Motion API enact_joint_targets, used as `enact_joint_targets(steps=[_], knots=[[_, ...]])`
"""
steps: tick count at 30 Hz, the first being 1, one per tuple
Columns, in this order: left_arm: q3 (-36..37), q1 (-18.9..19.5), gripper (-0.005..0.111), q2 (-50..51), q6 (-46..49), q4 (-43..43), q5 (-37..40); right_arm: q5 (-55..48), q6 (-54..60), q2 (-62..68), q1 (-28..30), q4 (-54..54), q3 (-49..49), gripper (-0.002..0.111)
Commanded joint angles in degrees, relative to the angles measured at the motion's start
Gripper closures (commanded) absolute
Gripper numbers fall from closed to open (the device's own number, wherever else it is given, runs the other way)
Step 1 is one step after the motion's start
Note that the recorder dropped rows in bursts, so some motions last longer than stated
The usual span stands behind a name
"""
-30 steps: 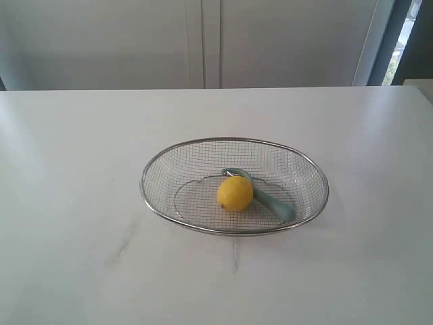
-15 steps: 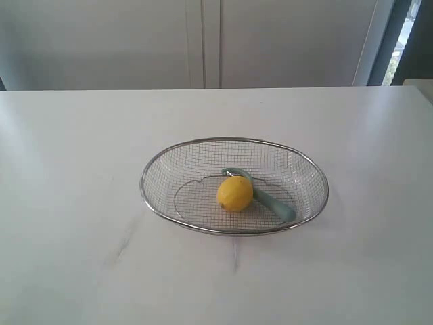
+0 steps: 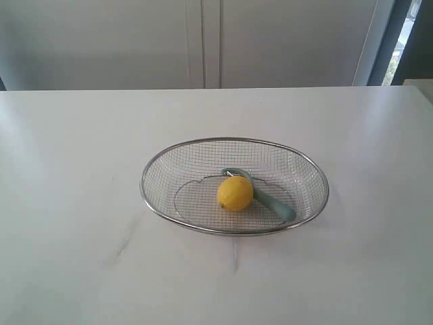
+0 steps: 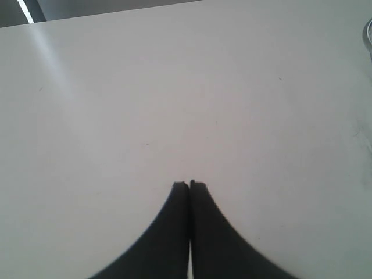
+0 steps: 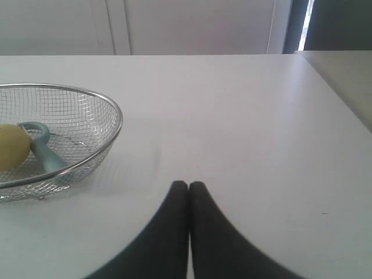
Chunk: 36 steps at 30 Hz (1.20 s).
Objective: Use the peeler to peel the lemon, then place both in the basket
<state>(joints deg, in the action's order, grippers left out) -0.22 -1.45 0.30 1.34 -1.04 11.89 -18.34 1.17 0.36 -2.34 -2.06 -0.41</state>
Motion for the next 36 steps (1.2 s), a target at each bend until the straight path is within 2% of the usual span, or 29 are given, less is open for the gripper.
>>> enact_joint_targets(steps=[1, 36], knots=[[0.2, 0.2, 0.107, -0.3, 0.0, -0.1, -0.3, 0.6, 0.0, -0.4, -1.8, 0.7, 0.4, 0.108], [0.2, -0.8, 0.107, -0.3, 0.0, -0.1, -0.3, 0.5, 0.0, -0.4, -3.0, 0.7, 0.4, 0.108]])
